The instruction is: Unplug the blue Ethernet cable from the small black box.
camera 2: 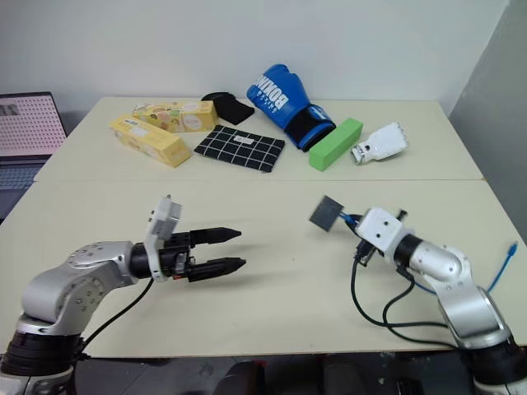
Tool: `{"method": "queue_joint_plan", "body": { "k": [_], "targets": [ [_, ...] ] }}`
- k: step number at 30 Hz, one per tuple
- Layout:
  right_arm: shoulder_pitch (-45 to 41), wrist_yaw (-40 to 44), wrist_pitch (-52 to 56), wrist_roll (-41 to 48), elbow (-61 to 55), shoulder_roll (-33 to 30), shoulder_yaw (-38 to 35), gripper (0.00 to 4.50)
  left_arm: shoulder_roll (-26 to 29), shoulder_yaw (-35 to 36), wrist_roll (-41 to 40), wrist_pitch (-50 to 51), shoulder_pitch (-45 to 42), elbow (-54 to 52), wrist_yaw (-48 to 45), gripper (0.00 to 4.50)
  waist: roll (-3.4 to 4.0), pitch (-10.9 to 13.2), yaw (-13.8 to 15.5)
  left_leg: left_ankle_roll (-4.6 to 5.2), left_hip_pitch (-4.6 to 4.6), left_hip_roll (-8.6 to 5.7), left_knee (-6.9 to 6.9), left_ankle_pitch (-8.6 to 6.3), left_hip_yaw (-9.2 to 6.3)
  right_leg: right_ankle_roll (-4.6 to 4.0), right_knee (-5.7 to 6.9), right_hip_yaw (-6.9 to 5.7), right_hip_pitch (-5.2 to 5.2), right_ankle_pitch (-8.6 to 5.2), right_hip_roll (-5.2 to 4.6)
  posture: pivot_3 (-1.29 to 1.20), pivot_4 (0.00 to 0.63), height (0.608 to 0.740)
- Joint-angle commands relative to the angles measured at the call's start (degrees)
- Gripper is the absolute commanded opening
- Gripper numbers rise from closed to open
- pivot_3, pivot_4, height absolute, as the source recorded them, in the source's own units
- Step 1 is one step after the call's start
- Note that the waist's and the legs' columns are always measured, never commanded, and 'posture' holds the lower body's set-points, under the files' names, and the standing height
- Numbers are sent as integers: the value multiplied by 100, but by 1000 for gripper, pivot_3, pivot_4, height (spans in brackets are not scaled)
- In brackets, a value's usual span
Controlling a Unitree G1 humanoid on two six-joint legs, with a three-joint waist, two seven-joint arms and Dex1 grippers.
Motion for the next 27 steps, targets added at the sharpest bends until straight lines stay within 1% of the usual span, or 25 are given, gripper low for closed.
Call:
{"method": "queue_joint_plan", "body": {
  "k": [1, 4, 8, 12, 19, 21, 22, 23, 27],
  "targets": [
    [-748, 812, -1580, -127, 455, 20, 472, 131, 10, 339, -713, 677, -92, -50, 134, 4500, -1, 0, -1, 0, 0, 1, 0, 0, -2, 0, -1, -2, 1, 0, -1, 0, 150, 740],
    [-1264, 1138, -2302, -172, 754, 232, 799, 130, -267, 537, -1196, 1025, -87, -99, 539, 4500, -1, 1, 10, -1, -4, 3, 0, 0, -9, -1, -2, -5, 1, 0, -5, 0, 150, 740],
    [-1551, 1269, -2659, -202, 954, 414, 902, 129, -505, 591, -1478, 1207, -35, -221, 895, 4500, -2, 1, 60, -2, -7, 8, 6, 1, -18, -1, 0, -9, 3, 0, -29, 0, 150, 740],
    [-1795, 1370, -2816, -208, 1093, 554, 956, 129, -727, 528, -1504, 1180, -77, -222, 1164, 4500, -2, 0, 81, -4, -8, 7, 9, 2, -23, 0, 1, -12, 5, 1, -31, 0, 150, 740],
    [-1988, 1423, -2877, -270, 1203, 697, 973, 128, -888, 441, -1534, 1196, -155, -191, 1185, 4500, -2, 0, 77, -5, -7, 6, 8, 3, -27, -1, 1, -14, 6, 1, -31, 0, 150, 740],
    [-1997, 1423, -2887, -297, 1199, 714, 973, 128, -911, 433, -1524, 1191, -180, -165, 1183, 4150, -2, 0, 78, -6, -7, 5, 8, 3, -26, -1, 1, -14, 6, 1, -32, 0, 150, 740],
    [-1991, 1409, -2904, -337, 1180, 712, 977, 128, -931, 426, -1525, 1192, -200, -146, 1183, 4131, -2, 0, 79, -6, -7, 5, 8, 3, -26, -1, 1, -13, 6, 1, -32, 0, 150, 740],
    [-1984, 1396, -2916, -370, 1163, 712, 977, 128, -943, 416, -1529, 1196, -213, -136, 1174, 3793, -2, 0, 78, -6, -7, 4, 8, 3, -26, -2, 1, -14, 6, 1, -32, 0, 150, 740],
    [-1968, 1346, -2978, -477, 1137, 725, 954, 128, -958, 375, -1512, 1219, -226, -130, 1156, 3074, -2, 0, 78, -7, -6, 3, 8, 4, -25, -1, 1, -14, 6, 1, -32, 0, 150, 740]
  ]
}}
